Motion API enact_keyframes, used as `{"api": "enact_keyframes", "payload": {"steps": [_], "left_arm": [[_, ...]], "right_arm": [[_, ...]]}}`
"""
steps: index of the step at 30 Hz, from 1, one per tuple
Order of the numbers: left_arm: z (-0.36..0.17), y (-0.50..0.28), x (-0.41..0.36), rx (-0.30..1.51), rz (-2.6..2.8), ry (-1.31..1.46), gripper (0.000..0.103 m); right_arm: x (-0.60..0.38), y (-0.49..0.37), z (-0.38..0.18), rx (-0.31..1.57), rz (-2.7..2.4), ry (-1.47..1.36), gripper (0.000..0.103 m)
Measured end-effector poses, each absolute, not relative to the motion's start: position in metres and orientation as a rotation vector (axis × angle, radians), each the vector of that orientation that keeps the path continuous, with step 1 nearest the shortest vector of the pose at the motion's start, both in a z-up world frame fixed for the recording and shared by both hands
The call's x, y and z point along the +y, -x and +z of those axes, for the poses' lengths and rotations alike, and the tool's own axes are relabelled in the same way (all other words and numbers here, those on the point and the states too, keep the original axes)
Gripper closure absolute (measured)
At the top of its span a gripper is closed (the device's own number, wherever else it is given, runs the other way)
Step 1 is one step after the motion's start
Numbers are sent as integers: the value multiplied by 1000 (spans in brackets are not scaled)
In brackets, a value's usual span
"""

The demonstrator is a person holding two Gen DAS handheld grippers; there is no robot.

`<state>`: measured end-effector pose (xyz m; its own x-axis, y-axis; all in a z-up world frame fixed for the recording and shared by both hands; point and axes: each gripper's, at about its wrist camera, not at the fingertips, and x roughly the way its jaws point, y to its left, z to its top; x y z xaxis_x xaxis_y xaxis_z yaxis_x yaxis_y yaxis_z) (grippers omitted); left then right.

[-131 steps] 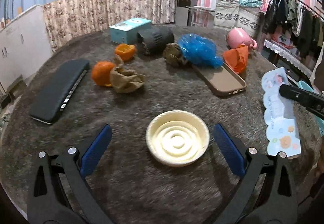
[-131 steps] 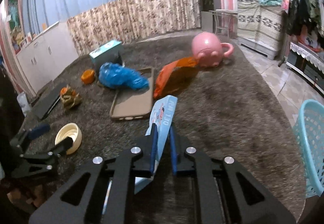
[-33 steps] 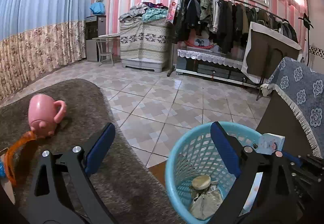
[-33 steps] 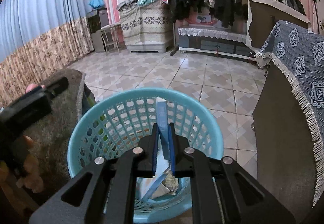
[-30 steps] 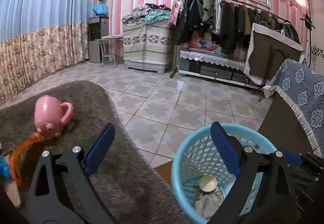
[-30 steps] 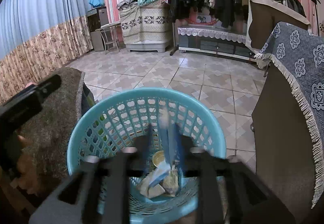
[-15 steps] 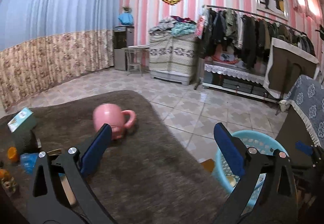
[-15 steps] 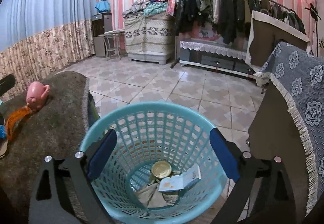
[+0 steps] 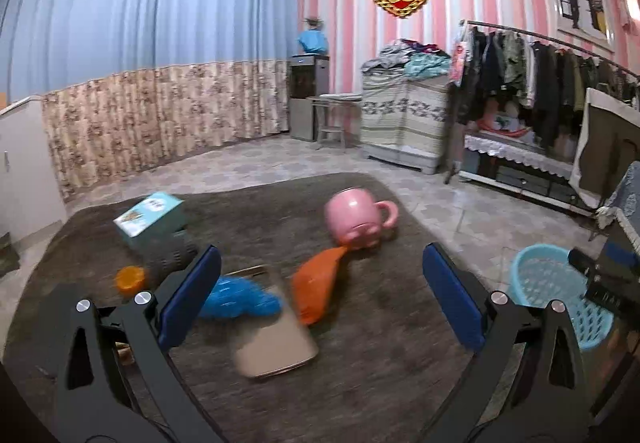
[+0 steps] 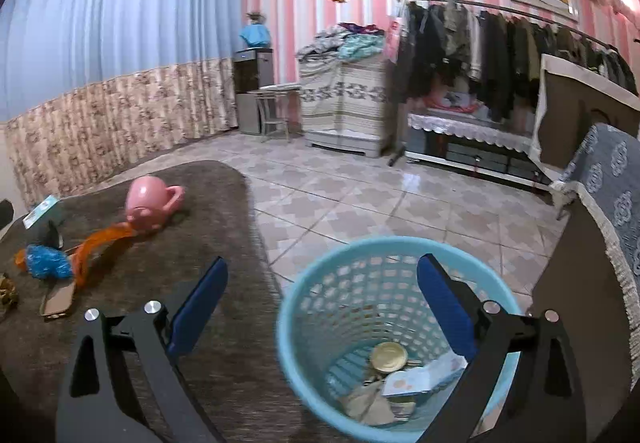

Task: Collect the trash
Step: 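Move both tools back over the rug toward the orange peels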

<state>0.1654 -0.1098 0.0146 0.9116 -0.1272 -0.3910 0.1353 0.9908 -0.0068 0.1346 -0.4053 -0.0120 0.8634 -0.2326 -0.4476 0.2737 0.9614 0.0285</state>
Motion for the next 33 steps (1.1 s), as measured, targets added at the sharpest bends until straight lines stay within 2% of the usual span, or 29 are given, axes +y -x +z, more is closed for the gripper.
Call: {"api": "enact_keyframes", "payload": {"steps": [17, 33], "left_arm": [[-13, -147, -8, 454, 17, 9, 6], [-43, -145, 41, 510, 114, 52, 6]], "right_arm": [[-318, -146, -16, 468, -114, -10, 9], [-273, -166, -31, 525, -38, 32, 9]]}}
